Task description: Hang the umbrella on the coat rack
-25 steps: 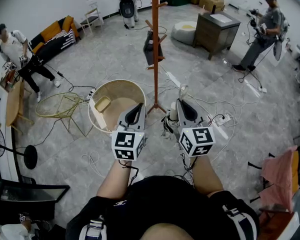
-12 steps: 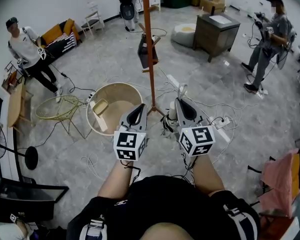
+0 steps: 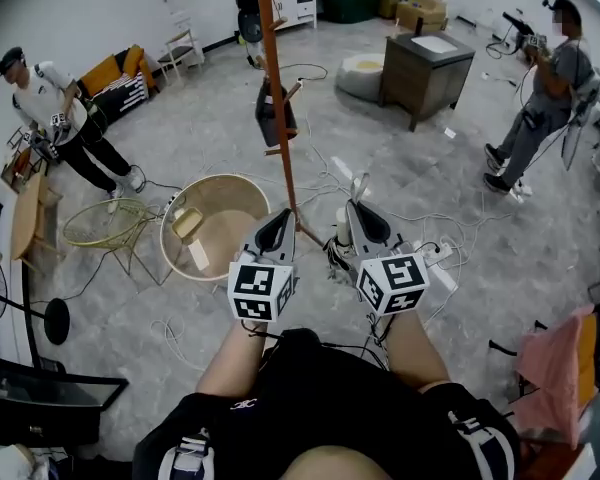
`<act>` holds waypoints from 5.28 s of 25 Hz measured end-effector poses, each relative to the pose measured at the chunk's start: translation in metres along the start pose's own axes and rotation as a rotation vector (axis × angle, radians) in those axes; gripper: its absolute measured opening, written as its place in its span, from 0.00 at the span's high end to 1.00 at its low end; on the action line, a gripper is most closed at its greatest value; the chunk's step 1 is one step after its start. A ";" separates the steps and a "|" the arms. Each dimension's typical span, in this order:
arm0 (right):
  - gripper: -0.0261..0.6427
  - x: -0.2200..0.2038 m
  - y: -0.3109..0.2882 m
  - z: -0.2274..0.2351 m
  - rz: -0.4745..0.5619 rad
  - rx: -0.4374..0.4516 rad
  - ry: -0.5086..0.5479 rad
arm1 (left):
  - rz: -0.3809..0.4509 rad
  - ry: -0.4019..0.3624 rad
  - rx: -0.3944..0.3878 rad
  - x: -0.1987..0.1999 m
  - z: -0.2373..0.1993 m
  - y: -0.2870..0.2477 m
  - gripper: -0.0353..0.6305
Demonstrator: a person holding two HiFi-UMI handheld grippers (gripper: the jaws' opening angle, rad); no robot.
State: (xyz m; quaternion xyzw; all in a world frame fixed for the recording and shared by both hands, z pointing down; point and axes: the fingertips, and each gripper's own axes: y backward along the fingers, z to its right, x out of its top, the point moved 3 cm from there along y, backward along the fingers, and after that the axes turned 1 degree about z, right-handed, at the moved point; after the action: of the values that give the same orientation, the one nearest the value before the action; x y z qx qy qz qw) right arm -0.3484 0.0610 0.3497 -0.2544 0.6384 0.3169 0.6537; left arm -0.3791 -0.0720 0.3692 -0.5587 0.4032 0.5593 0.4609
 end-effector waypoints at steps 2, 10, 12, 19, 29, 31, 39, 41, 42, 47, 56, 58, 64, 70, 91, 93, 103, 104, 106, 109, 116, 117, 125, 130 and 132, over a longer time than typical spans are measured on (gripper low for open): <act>0.93 -0.002 -0.001 0.014 0.003 -0.007 -0.001 | 0.002 -0.001 -0.005 -0.002 0.004 -0.014 0.92; 0.93 -0.018 -0.050 0.077 0.000 -0.010 0.003 | 0.025 0.003 -0.034 -0.011 -0.002 -0.099 0.92; 0.93 -0.021 -0.069 0.096 -0.001 0.000 0.013 | 0.035 0.006 -0.031 -0.013 -0.008 -0.128 0.92; 0.93 -0.026 -0.154 0.174 -0.015 0.049 0.038 | 0.034 0.024 -0.026 -0.013 -0.030 -0.249 0.92; 0.93 -0.026 -0.301 0.286 -0.061 0.135 0.069 | 0.064 0.061 0.061 0.009 -0.099 -0.414 0.92; 0.93 -0.026 -0.326 0.299 -0.062 0.150 0.068 | 0.063 0.058 0.073 0.011 -0.112 -0.437 0.92; 0.93 -0.029 -0.400 0.342 -0.065 0.213 0.020 | 0.020 0.034 0.149 0.013 -0.145 -0.480 0.92; 0.93 -0.029 -0.416 0.352 -0.066 0.239 0.009 | 0.007 0.029 0.185 0.014 -0.152 -0.485 0.92; 0.93 -0.028 -0.425 0.356 -0.066 0.254 0.005 | 0.002 0.028 0.206 0.014 -0.157 -0.487 0.92; 0.93 -0.034 -0.479 0.364 -0.087 0.349 -0.027 | -0.025 0.031 0.343 0.013 -0.189 -0.493 0.92; 0.93 -0.045 -0.587 0.422 -0.119 0.603 -0.086 | -0.049 0.045 0.586 0.025 -0.226 -0.569 0.92; 0.93 -0.053 -0.601 0.414 -0.132 0.692 -0.078 | -0.047 0.058 0.657 0.022 -0.235 -0.568 0.92; 0.93 -0.064 -0.649 0.407 -0.165 0.922 -0.037 | -0.064 0.082 0.828 0.022 -0.260 -0.585 0.92; 0.93 -0.082 -0.675 0.390 -0.202 1.142 -0.010 | -0.105 0.122 0.982 0.007 -0.270 -0.590 0.92; 0.93 -0.146 -0.678 0.339 -0.388 1.578 -0.027 | -0.126 0.209 1.371 -0.024 -0.242 -0.552 0.92; 0.93 -0.148 -0.681 0.344 -0.394 1.582 -0.031 | -0.127 0.215 1.386 -0.027 -0.239 -0.555 0.92; 0.93 -0.166 -0.692 0.349 -0.445 1.632 0.032 | -0.124 0.219 1.412 -0.030 -0.235 -0.572 0.92; 0.93 -0.166 -0.692 0.349 -0.446 1.638 0.037 | -0.125 0.221 1.413 -0.030 -0.235 -0.573 0.92; 0.93 -0.166 -0.691 0.346 -0.444 1.655 0.049 | -0.127 0.221 1.417 -0.030 -0.235 -0.574 0.92; 0.93 -0.166 -0.687 0.344 -0.436 1.677 0.065 | -0.128 0.217 1.423 -0.030 -0.238 -0.573 0.92; 0.93 -0.166 -0.684 0.339 -0.442 1.705 0.105 | -0.133 0.222 1.437 -0.031 -0.240 -0.568 0.92; 0.93 -0.168 -0.685 0.339 -0.452 1.701 0.108 | -0.133 0.222 1.440 -0.031 -0.240 -0.567 0.92; 0.93 -0.177 -0.684 0.334 -0.485 1.679 0.157 | -0.128 0.227 1.448 -0.033 -0.235 -0.565 0.92; 0.93 -0.184 -0.688 0.328 -0.513 1.647 0.174 | -0.126 0.233 1.454 -0.036 -0.234 -0.563 0.92; 0.93 -0.189 -0.688 0.325 -0.526 1.633 0.183 | -0.126 0.236 1.457 -0.037 -0.233 -0.561 0.92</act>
State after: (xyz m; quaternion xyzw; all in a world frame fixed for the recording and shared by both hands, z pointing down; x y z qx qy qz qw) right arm 0.3822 -0.1768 0.5065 0.1314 0.6369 -0.4248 0.6298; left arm 0.2204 -0.1596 0.4302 -0.1899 0.6862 0.0587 0.6997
